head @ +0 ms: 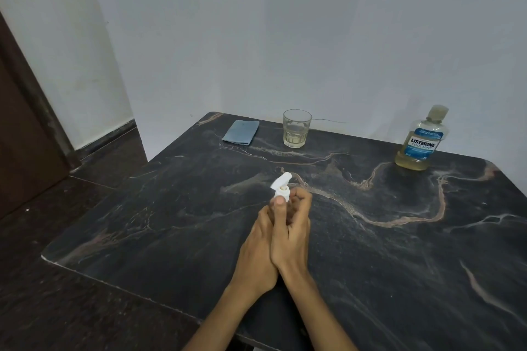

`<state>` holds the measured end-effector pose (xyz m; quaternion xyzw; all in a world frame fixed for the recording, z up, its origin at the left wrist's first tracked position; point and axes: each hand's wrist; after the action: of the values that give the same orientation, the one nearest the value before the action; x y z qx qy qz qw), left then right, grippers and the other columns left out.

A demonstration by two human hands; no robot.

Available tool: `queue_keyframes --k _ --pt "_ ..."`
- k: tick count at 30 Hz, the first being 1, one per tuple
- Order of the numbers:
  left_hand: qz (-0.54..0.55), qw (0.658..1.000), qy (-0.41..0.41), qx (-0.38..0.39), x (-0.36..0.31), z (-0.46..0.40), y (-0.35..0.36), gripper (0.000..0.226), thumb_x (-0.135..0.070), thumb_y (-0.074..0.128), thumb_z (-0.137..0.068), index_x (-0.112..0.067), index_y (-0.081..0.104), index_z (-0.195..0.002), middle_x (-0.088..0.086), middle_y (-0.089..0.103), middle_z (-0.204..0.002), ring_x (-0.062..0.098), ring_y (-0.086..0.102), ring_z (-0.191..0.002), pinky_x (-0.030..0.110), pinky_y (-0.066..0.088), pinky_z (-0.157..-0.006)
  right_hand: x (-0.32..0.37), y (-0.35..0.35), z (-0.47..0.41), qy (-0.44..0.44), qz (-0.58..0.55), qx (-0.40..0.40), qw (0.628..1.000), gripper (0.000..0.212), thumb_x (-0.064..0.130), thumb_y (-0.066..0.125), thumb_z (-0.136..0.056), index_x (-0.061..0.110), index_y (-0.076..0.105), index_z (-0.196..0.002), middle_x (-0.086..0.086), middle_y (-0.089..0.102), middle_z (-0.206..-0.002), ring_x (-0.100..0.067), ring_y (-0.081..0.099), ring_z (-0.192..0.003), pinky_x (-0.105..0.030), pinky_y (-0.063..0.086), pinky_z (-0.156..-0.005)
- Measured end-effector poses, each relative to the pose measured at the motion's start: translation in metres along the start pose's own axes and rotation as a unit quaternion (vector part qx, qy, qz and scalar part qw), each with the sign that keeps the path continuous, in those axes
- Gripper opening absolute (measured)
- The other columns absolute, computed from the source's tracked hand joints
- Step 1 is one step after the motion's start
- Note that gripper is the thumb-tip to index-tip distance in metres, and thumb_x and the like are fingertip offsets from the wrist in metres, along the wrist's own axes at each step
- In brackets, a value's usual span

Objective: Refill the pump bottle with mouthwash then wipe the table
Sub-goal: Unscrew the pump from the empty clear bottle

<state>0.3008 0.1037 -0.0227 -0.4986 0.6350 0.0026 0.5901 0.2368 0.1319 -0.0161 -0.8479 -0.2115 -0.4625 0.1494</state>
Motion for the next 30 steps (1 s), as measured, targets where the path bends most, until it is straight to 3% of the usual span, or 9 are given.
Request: queue_keyframes --k 3,6,10,13,18,22,25,30 --pt "0.0 1.0 -0.005 -0.002 0.0006 0.0004 0.0012 0.052 -0.055 0.033 -0.091 -0.04 0.022 -0.139 -0.023 0.035 -0.124 -0.006 0.043 -0.109 0.016 0.039 -0.086 -0.0017 -0.0002 -0.0008 0.0 0.009 -0.003 1.0 0.019 0.053 0.029 -0.094 0.055 0.045 -0.104 0.008 0.064 -0.081 -0.01 0.063 -0.076 -0.029 0.05 -0.068" --pt "0.013 1.0 -0.01 -0.001 0.0016 -0.0003 0.0013 0.056 -0.062 0.028 -0.087 -0.039 0.028 -0.138 -0.02 0.039 -0.129 -0.005 0.045 -0.113 0.02 0.043 -0.09 0.0007 -0.001 -0.0009 -0.005 0.008 0.011 1.0 0.02 0.057 0.035 -0.093 0.06 0.043 -0.111 0.008 0.063 -0.079 -0.012 0.064 -0.074 -0.028 0.052 -0.067" --pt "0.009 1.0 0.003 0.002 0.0017 -0.0003 0.0008 0.052 -0.06 0.03 -0.086 -0.042 0.035 -0.134 -0.021 0.042 -0.131 -0.008 0.044 -0.114 0.018 0.042 -0.093 -0.0001 -0.0012 -0.0001 0.013 0.003 0.015 1.0 0.026 0.057 0.048 -0.087 0.053 0.041 -0.112 0.01 0.063 -0.082 -0.012 0.064 -0.074 -0.031 0.053 -0.066" --pt "0.006 1.0 -0.003 0.001 0.0029 -0.0004 0.0021 0.05 -0.059 0.031 -0.09 -0.042 0.029 -0.137 -0.022 0.039 -0.132 -0.007 0.043 -0.115 0.018 0.041 -0.094 -0.0004 -0.0008 -0.0001 0.012 0.014 0.011 1.0 0.021 0.056 0.042 -0.09 0.052 0.045 -0.111 0.01 0.063 -0.082 -0.012 0.064 -0.075 -0.027 0.052 -0.067" --pt "0.004 1.0 -0.018 0.001 0.0031 -0.0009 0.0026 0.058 -0.065 0.023 -0.088 -0.037 0.03 -0.139 -0.018 0.04 -0.132 -0.002 0.046 -0.117 0.025 0.045 -0.095 -0.0041 -0.0006 0.0008 0.033 0.014 0.02 0.999 0.048 0.06 0.032 -0.092 0.028 0.054 -0.119 0.007 0.065 -0.092 -0.01 0.063 -0.086 -0.034 0.052 -0.078" --pt "0.027 1.0 -0.014 -0.003 0.0016 0.0 0.0016 0.053 -0.064 0.027 -0.085 -0.043 0.036 -0.133 -0.023 0.045 -0.129 -0.005 0.046 -0.117 0.026 0.045 -0.097 0.0009 -0.0018 -0.0003 0.035 0.023 0.031 0.999 0.029 0.057 0.048 -0.086 0.047 0.045 -0.114 0.011 0.063 -0.083 -0.01 0.062 -0.077 -0.025 0.05 -0.068" --pt "0.007 1.0 -0.009 0.002 0.0012 0.0 0.0015 0.055 -0.063 0.028 -0.085 -0.045 0.029 -0.137 -0.023 0.038 -0.132 -0.007 0.043 -0.117 0.022 0.043 -0.096 0.0001 -0.002 -0.0001 0.037 0.028 0.024 0.999 0.02 0.059 0.044 -0.088 0.048 0.043 -0.105 0.011 0.06 -0.075 -0.01 0.061 -0.071 -0.021 0.047 -0.064" --pt "0.001 1.0 -0.025 0.0 0.0017 -0.0015 0.0026 0.062 -0.07 0.016 -0.085 -0.039 0.026 -0.137 -0.02 0.042 -0.121 -0.001 0.049 -0.108 0.024 0.047 -0.087 -0.0024 0.0 0.0004 0.045 0.027 0.025 0.998 0.045 0.06 0.028 -0.093 0.027 0.055 -0.109 0.009 0.062 -0.085 -0.009 0.061 -0.08 -0.026 0.049 -0.073"
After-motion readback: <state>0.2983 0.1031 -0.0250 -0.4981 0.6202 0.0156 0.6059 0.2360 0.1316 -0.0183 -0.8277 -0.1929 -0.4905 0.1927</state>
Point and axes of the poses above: each hand's wrist, its own z-axis away from the middle knuckle, its own y-axis out of the palm, x = y × z
